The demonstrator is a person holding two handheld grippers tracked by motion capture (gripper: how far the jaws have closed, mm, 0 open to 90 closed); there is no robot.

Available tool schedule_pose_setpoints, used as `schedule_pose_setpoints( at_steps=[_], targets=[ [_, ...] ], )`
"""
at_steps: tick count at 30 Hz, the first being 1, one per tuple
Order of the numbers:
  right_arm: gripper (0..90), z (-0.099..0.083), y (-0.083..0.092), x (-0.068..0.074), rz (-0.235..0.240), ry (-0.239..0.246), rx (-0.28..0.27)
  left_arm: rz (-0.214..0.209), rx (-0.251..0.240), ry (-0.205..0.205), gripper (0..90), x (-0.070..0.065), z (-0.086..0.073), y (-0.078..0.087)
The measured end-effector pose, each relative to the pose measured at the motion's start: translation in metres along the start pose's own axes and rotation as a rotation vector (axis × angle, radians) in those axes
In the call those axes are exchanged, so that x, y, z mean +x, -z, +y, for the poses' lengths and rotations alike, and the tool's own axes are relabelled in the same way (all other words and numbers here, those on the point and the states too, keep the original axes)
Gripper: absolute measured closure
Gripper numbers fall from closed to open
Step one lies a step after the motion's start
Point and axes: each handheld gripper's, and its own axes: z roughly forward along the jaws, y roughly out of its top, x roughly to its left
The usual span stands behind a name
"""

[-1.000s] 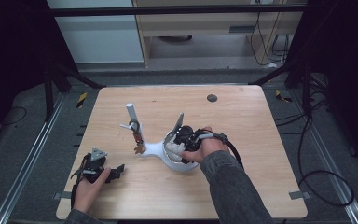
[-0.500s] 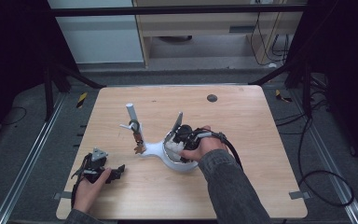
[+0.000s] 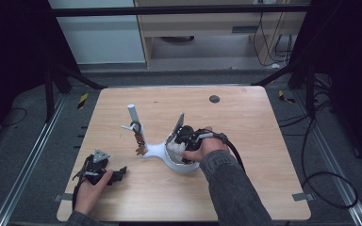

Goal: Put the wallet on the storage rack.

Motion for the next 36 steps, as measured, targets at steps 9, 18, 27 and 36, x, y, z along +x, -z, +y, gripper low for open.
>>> schedule_pose_setpoints(
  at_steps=[9, 18, 27, 36],
  targets=[
    [30.1, 0.0023, -0.0012, -0.0002, -0.002, -0.003, -0.002, 0.000, 0.001, -0.002, 8.4, -0.0002, 0.0001, -0.0001],
    [23.0, 0.0015, 0.0032, -0.0001, 0.028, -0.048, -0.073, 0.000, 0.001, -0.003, 8.3, -0.0005, 0.0000, -0.0001],
    [24.6, 0.0014, 0.0014, -0.0006, 0.030, -0.045, -0.081, -0.001, 0.001, -0.003, 8.2, -0.0003, 0.0000, -0.0002],
    [23.4, 0.0022, 0.0001, 0.0013, 0.036, -0.040, -0.086, -0.003, 0.001, -0.002, 8.0, -0.0003, -0.0001, -0.0002]
  ],
)
